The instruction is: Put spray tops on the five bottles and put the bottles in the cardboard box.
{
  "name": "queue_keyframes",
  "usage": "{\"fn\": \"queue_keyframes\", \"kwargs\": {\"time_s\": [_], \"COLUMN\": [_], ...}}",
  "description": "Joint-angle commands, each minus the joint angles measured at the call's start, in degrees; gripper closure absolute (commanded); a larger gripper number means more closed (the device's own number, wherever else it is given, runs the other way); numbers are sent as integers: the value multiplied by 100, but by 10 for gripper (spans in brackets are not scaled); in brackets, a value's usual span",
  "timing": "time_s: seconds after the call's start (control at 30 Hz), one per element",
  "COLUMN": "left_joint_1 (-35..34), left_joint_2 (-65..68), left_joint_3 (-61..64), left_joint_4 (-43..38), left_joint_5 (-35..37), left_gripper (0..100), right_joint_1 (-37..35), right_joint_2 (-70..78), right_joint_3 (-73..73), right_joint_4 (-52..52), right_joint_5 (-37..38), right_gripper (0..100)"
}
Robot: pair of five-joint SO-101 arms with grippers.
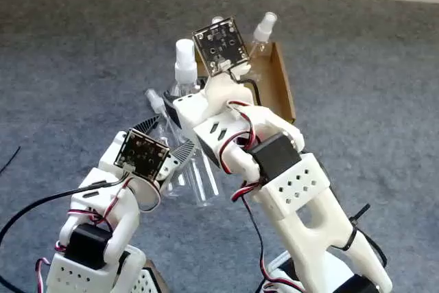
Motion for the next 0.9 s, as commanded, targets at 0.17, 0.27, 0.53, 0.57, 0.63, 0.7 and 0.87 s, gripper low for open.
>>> {"fn": "queue_keyframes", "kwargs": {"time_s": [0.17,0.27,0.53,0.57,0.63,0.7,0.87], "left_joint_1": [-127,-312,-796,-796,-796,-796,-778], "left_joint_2": [-101,-66,-57,-57,-57,-57,-48], "left_joint_3": [224,444,637,637,637,637,637], "left_joint_4": [18,-255,-695,-695,-695,-703,-703], "left_joint_5": [-18,-35,-26,-26,-26,-26,-26], "left_gripper": [748,748,748,748,748,748,748], "right_joint_1": [2070,2255,2343,2413,2589,2756,2958], "right_joint_2": [-84,119,479,532,725,1033,1868], "right_joint_3": [259,875,2308,2431,2607,2712,2721], "right_joint_4": [-1771,-2677,-4673,-4848,-5235,-5622,-6290], "right_joint_5": [651,668,668,668,668,668,642], "right_gripper": [995,995,995,995,995,995,995]}}
